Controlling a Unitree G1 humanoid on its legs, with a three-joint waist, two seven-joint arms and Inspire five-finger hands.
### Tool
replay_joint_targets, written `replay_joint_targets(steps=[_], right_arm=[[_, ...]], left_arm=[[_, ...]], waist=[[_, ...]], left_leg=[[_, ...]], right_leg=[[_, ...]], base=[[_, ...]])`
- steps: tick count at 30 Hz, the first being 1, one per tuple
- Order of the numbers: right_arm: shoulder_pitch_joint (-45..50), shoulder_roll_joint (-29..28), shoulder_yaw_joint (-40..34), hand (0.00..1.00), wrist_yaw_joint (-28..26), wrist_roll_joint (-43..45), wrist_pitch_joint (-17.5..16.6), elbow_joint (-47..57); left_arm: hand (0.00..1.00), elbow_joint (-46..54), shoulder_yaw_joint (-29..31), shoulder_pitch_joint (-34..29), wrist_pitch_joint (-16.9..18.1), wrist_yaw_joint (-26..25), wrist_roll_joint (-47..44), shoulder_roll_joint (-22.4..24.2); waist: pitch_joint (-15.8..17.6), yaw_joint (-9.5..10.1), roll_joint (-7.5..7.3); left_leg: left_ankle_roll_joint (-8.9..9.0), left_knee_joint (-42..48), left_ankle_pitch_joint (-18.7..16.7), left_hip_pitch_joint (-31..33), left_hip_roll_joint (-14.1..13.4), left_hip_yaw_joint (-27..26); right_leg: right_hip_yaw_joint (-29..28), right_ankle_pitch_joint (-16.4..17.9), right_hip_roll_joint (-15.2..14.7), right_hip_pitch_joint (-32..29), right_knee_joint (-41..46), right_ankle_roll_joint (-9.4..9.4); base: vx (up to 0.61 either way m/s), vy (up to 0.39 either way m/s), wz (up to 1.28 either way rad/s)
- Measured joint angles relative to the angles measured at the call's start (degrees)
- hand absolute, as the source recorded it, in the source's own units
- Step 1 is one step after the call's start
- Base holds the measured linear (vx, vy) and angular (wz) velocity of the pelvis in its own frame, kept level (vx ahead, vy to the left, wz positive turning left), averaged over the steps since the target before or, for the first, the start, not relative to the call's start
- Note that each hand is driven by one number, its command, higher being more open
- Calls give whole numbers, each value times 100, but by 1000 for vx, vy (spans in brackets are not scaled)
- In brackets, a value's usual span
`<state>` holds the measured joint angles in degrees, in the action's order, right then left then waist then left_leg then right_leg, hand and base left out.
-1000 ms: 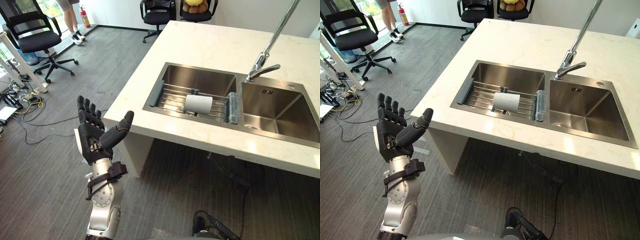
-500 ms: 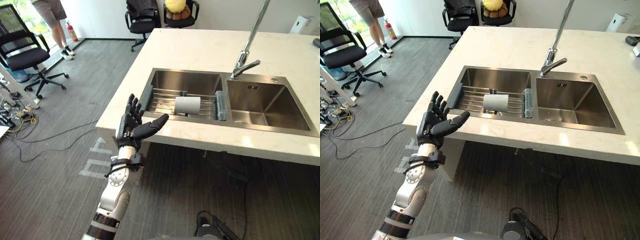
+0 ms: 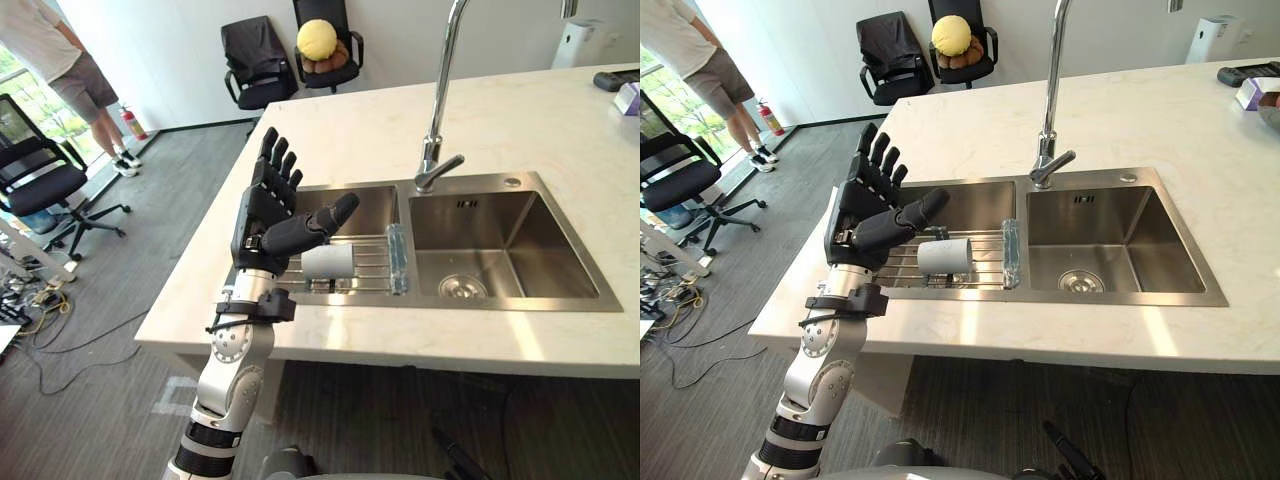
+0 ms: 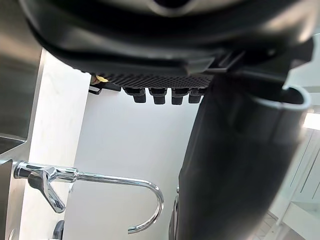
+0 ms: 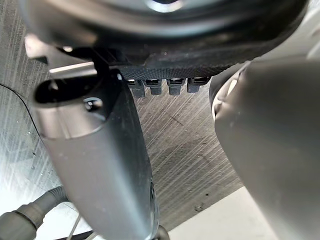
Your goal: Walk over to the sink, pick up the cup, carry it to the dishwasher, place the cup inside the dishwasher, then close the dishwasher door
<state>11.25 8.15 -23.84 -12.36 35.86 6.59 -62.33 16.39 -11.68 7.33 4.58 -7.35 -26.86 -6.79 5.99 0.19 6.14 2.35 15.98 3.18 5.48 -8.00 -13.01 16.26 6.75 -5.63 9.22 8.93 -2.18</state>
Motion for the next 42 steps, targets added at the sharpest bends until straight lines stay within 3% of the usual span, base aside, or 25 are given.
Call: replay_joint_targets(steps=[3,9,13,15,17,18,20,21,23,26,32,35,42], right_arm=[[67,-259,-166,100,84,46,-68,-36],[68,-321,-503,100,133,4,-128,-162],[49,-311,-518,100,119,5,-203,-164],[8,-271,-518,100,111,12,-310,-132],[-1,-270,-523,100,122,13,-309,-132],[-5,-310,-563,100,127,14,-346,-112],[-63,-325,-552,100,121,8,-308,-109],[-109,-345,-553,100,123,-13,-221,-145],[-84,-363,-574,100,138,-131,-114,-196],[31,-361,-786,100,133,-132,31,-323],[58,-357,-971,100,115,-118,159,-467],[64,-351,-974,100,89,-115,154,-482],[118,-353,-1098,100,-148,-119,37,-550]], left_arm=[[100,-54,-16,8,-235,-12,-1,-153],[100,-285,-151,-11,-546,-35,0,-264],[100,-312,-192,-43,-576,54,15,-202],[100,-312,-188,-101,-575,157,237,-200],[100,-313,-191,-218,-574,282,360,-185],[100,-341,-141,-324,-568,359,387,-183],[100,-430,35,-368,-515,557,377,-236],[100,-570,174,-375,-416,787,323,-318],[100,-582,235,-466,-370,1111,314,-370],[100,-403,91,-610,-308,1678,322,-435],[100,175,-2,-644,-309,2251,407,-556],[100,183,11,-680,-308,2435,660,-742],[100,177,-5,-749,-300,2537,2167,-1272]], waist=[[-167,-1,-234],[-183,48,-304],[-129,44,-395],[-90,42,-473],[-58,35,-538],[-68,42,-533],[-58,62,-631],[-2,47,-699],[3,76,-684],[-76,68,-576],[-140,39,-514],[-150,49,-516],[-176,31,-476]], left_leg=[[-7,-1399,8,-599,264,-42],[-17,-1738,15,-932,455,60],[-38,-1741,-44,-1106,518,198],[-68,-1742,-251,-1291,602,259],[-141,-1738,-336,-1426,676,314],[-150,-1719,-344,-1409,666,316],[-119,-1652,-366,-1291,699,296],[-85,-1571,-395,-1213,704,313],[-40,-1530,-405,-1162,606,261],[31,-1545,-419,-1158,421,186],[34,-1581,-407,-1018,372,49],[15,-1608,-395,-999,407,15],[-30,-1686,-350,-960,441,-18]], right_leg=[[63,65,-97,-53,-39,-155],[227,106,-275,76,245,-182],[344,260,-546,-336,1623,-300],[324,261,-860,-718,2786,-299],[310,228,-1141,-887,3421,-225],[282,577,-1172,-965,3418,-165],[267,567,-1185,-988,2461,-185],[260,572,-1112,-829,1970,-288],[298,571,-870,-495,1201,-292],[295,248,-535,-195,358,-334],[186,-215,-339,-107,-366,-339],[149,-280,-356,-112,-454,-352],[116,-347,-360,-157,-554,-350]], base=[[318,74,9],[146,27,16],[50,-8,24],[46,23,16],[41,-23,14],[16,-35,2],[-8,-23,-1],[-13,-94,-10],[-8,-118,-14],[6,-78,-14],[26,-1,-15],[12,35,-5],[-2,7,-1]])
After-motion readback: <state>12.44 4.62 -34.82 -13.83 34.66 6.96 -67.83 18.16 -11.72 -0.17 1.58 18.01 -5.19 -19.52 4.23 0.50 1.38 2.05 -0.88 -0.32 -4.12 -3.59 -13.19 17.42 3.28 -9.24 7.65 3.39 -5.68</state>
